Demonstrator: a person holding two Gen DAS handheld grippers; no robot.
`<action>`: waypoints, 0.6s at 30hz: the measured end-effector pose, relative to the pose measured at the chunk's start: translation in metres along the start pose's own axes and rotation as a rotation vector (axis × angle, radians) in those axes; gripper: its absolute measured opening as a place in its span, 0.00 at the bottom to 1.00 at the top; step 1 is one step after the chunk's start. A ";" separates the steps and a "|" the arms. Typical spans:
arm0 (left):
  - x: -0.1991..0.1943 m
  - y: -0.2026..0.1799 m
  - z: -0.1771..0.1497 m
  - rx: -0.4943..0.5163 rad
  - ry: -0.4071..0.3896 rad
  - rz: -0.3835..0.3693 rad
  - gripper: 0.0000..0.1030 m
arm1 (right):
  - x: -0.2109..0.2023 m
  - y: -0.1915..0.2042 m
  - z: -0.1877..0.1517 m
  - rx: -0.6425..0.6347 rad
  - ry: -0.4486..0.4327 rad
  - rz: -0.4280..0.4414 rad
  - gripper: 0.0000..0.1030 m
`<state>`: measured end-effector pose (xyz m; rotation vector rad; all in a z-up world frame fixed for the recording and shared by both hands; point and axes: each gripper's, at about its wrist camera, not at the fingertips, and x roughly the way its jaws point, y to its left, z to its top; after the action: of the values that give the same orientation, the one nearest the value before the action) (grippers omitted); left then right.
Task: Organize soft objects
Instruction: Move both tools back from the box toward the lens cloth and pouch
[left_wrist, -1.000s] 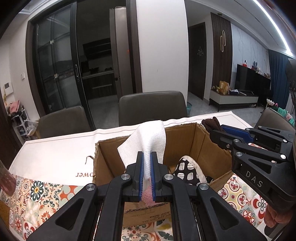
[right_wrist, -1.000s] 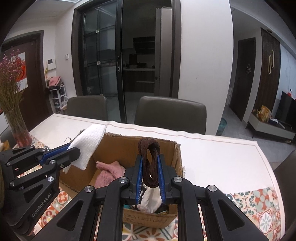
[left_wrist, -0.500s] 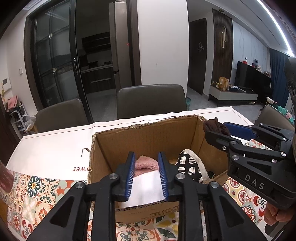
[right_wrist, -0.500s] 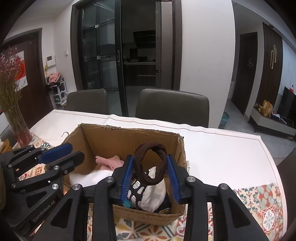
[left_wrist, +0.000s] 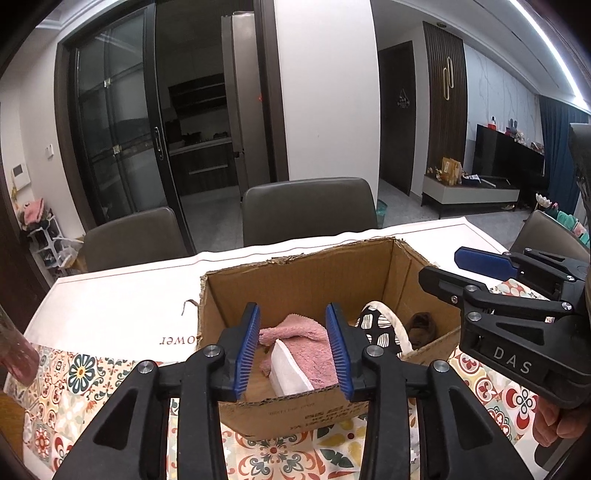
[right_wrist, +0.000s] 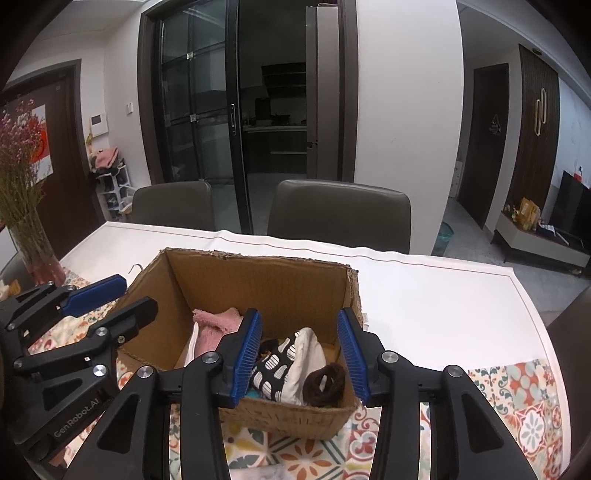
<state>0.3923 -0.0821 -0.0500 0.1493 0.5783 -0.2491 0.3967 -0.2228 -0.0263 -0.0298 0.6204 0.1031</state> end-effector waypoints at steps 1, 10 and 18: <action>-0.003 0.000 0.000 0.000 -0.004 0.000 0.36 | -0.003 0.000 -0.001 0.002 -0.003 -0.001 0.43; -0.032 -0.009 -0.006 0.025 -0.040 0.005 0.38 | -0.033 -0.002 -0.011 0.012 -0.018 -0.016 0.43; -0.055 -0.019 -0.018 0.050 -0.053 -0.004 0.39 | -0.059 -0.004 -0.028 0.023 -0.017 -0.028 0.43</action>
<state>0.3335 -0.0859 -0.0361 0.1894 0.5198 -0.2708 0.3334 -0.2332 -0.0147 -0.0151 0.6038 0.0690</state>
